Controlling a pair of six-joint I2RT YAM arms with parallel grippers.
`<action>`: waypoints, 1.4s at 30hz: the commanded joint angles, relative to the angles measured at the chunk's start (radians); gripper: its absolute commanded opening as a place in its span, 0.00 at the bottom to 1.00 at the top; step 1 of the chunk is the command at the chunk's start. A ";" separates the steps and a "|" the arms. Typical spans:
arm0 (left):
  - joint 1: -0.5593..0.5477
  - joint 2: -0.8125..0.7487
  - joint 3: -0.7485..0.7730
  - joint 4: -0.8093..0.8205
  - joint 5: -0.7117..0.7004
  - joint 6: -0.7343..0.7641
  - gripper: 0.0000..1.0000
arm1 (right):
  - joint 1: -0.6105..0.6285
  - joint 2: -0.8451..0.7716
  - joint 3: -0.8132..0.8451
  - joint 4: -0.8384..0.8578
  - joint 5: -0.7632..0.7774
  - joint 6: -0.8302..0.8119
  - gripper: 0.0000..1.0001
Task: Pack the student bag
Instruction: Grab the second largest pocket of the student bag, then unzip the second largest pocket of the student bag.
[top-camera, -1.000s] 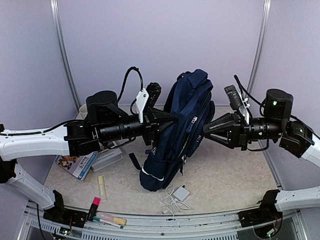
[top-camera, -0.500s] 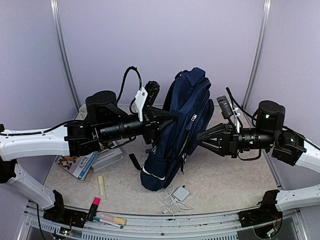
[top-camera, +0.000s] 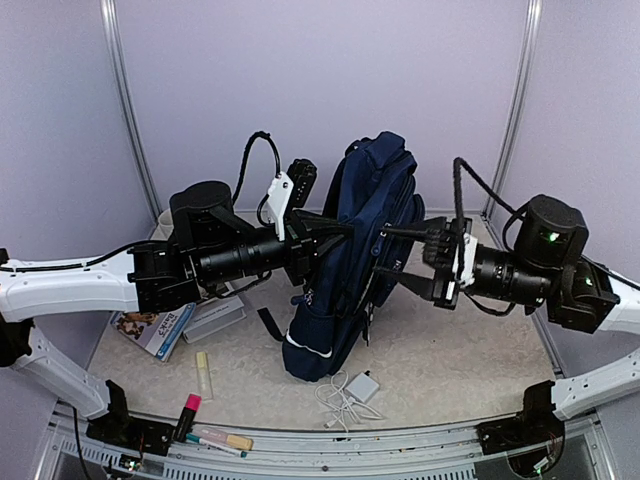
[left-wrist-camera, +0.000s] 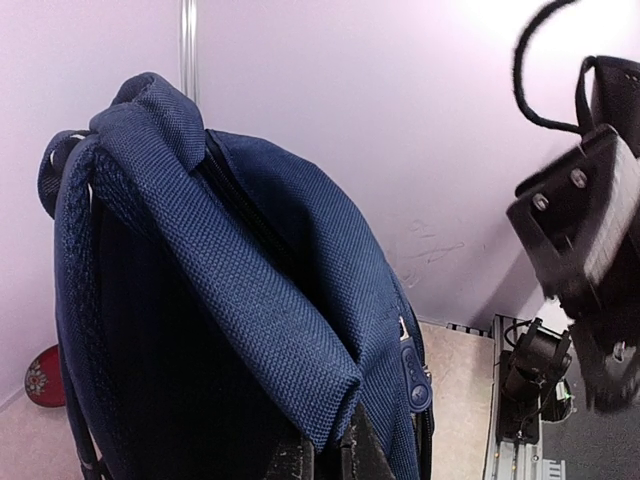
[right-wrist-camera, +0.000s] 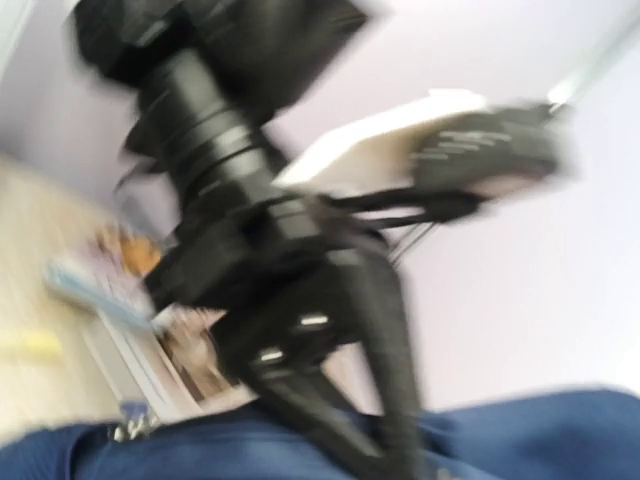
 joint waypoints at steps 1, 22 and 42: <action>0.004 -0.055 0.023 0.132 -0.023 0.000 0.00 | 0.089 0.020 -0.062 0.075 0.285 -0.435 0.48; 0.003 -0.034 0.038 0.128 0.065 0.016 0.00 | 0.119 0.125 -0.018 0.122 0.723 -0.503 0.47; -0.007 -0.013 0.060 0.103 0.113 0.036 0.00 | 0.094 0.132 0.085 0.077 0.768 -0.511 0.29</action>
